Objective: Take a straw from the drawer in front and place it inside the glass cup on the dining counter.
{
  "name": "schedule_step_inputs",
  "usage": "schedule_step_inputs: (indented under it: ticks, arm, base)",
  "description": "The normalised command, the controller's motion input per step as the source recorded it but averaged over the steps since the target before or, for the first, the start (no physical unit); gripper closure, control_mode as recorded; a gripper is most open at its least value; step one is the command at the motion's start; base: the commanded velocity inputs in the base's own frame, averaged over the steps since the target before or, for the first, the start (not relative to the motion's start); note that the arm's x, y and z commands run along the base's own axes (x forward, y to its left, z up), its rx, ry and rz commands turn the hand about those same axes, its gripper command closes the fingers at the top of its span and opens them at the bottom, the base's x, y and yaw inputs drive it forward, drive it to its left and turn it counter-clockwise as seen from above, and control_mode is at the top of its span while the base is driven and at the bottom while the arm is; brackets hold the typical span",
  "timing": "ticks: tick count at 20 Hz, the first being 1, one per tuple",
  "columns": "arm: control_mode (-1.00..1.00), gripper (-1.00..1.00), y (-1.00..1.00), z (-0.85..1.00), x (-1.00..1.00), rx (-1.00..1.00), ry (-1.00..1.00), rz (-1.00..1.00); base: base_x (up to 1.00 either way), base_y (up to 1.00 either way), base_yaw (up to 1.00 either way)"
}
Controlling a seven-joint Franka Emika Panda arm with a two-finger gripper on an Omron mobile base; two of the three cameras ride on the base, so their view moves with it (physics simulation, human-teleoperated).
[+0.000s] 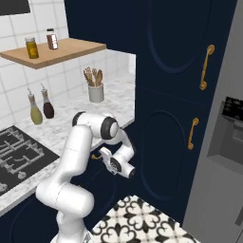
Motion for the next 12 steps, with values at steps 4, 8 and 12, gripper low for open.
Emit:
schedule_step_inputs:
  ticks: [4, 8, 12]
  arm:
    - [-1.00, -1.00, 0.24, -0.23, 0.23, 0.00, 0.01, 0.00]
    - [-1.00, 1.00, 0.30, -0.12, 0.05, 0.00, 0.01, 0.00]
    - [-1.00, 1.00, -0.05, 0.00, 0.00, 0.00, 0.00, 0.00]
  base:
    - [0.00, 0.00, 0.00]
    - [0.00, 0.00, 0.00]
    - [0.00, 0.00, 0.00]
